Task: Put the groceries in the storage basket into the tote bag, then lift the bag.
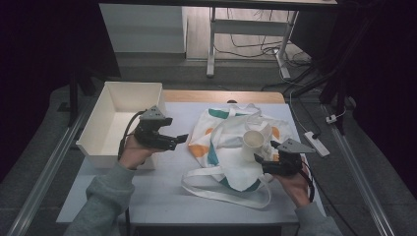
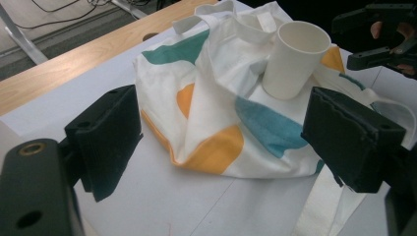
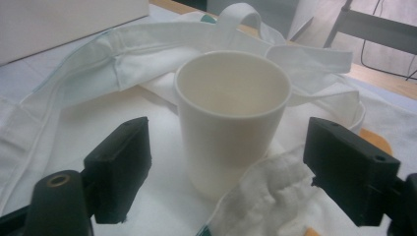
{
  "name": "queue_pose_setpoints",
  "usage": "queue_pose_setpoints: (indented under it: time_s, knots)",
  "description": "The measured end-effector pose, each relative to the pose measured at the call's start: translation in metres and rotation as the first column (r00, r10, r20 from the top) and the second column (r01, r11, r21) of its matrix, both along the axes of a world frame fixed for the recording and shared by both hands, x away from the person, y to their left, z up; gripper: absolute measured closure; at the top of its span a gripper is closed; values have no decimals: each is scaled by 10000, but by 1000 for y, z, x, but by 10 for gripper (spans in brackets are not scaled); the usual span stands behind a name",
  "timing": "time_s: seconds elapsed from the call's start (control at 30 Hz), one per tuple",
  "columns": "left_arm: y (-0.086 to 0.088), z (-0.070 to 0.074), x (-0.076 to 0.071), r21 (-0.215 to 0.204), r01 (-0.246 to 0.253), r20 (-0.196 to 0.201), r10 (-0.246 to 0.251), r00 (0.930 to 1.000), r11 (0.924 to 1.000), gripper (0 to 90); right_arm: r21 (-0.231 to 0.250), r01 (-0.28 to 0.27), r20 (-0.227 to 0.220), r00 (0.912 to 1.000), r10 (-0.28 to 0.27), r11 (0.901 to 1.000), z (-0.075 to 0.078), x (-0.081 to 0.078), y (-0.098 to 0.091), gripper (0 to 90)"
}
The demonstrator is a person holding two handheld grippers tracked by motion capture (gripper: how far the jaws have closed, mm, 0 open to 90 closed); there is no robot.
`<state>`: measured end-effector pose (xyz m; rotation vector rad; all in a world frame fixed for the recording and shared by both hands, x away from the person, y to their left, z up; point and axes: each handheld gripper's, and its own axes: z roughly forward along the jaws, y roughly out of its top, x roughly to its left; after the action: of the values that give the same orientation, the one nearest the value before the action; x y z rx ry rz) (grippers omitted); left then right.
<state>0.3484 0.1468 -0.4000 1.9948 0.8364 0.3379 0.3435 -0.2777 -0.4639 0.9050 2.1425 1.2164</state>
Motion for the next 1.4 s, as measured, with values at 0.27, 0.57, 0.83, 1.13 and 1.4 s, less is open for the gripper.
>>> queue_pose_setpoints:
  time_s: [0.27, 0.57, 0.83, 1.13, 1.4]
  knots:
    - [-8, -6, -1, 250, 139, -41, -138, 9999, 9996, 153, -45, -10, -135, 9999, 10, 10000, -2, -2, -5, 209]
    - [-22, -14, -2, 737, 414, -105, -407, 9991, 9964, 166, -469, 266, -304, 9991, -281, 9985, -1, -13, -17, 233]
    - [-33, -23, 1, 960, 507, -251, -485, 9985, 9941, 173, -579, 531, -552, 9969, -563, 9969, -4, -16, -33, 243]
    - [-59, -37, 17, 1065, 705, -496, -655, 9966, 9918, 189, -678, 469, -715, 9961, -517, 9966, -3, -14, -33, 245]
    - [-87, -46, 44, 1049, 573, -611, -511, 9968, 9928, 206, -806, 497, -839, 9949, -564, 9955, -5, -13, -34, 246]
